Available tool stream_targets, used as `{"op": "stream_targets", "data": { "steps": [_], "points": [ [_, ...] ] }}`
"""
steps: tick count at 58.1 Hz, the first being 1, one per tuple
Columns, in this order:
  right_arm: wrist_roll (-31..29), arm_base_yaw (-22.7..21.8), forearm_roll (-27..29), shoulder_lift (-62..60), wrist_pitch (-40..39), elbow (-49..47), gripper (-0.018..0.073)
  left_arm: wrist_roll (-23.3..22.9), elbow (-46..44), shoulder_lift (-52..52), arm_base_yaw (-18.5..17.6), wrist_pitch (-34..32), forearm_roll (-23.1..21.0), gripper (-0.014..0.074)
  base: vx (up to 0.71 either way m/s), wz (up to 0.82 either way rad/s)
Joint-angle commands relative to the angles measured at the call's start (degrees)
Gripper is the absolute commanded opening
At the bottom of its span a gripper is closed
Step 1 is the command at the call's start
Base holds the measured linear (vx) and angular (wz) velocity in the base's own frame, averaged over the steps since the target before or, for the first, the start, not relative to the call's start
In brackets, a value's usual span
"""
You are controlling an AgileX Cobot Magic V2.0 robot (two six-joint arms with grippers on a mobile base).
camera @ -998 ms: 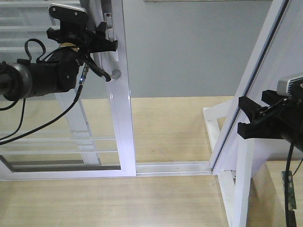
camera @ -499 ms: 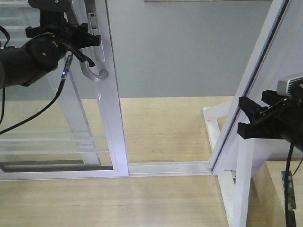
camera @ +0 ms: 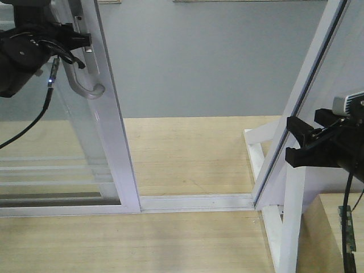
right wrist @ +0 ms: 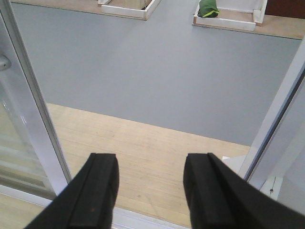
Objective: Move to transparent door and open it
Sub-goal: 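Pull the handle with the left gripper, sliding the door further open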
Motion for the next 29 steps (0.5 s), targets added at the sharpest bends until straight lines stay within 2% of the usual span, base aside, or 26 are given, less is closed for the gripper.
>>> {"op": "stream_targets", "data": {
  "steps": [1, 14, 29],
  "points": [
    [-0.26, -0.25, -0.41, -0.71, -4.06, -1.70, 0.0392, 0.12, -1.41, -5.21, 0.86, -0.19, 0.40, 0.0417, 0.00, 0.00],
    [-0.20, -0.25, -0.41, -0.71, -3.86, -1.70, 0.0392, 0.12, 6.93, -12.21, 3.35, 0.38, 0.40, 0.0417, 0.00, 0.00],
    [-0.20, -0.25, -0.41, -0.71, -1.30, -1.70, 0.0392, -0.08, 21.69, -25.97, 3.35, 0.43, 0.40, 0.0417, 0.00, 0.00]
  ]
}}
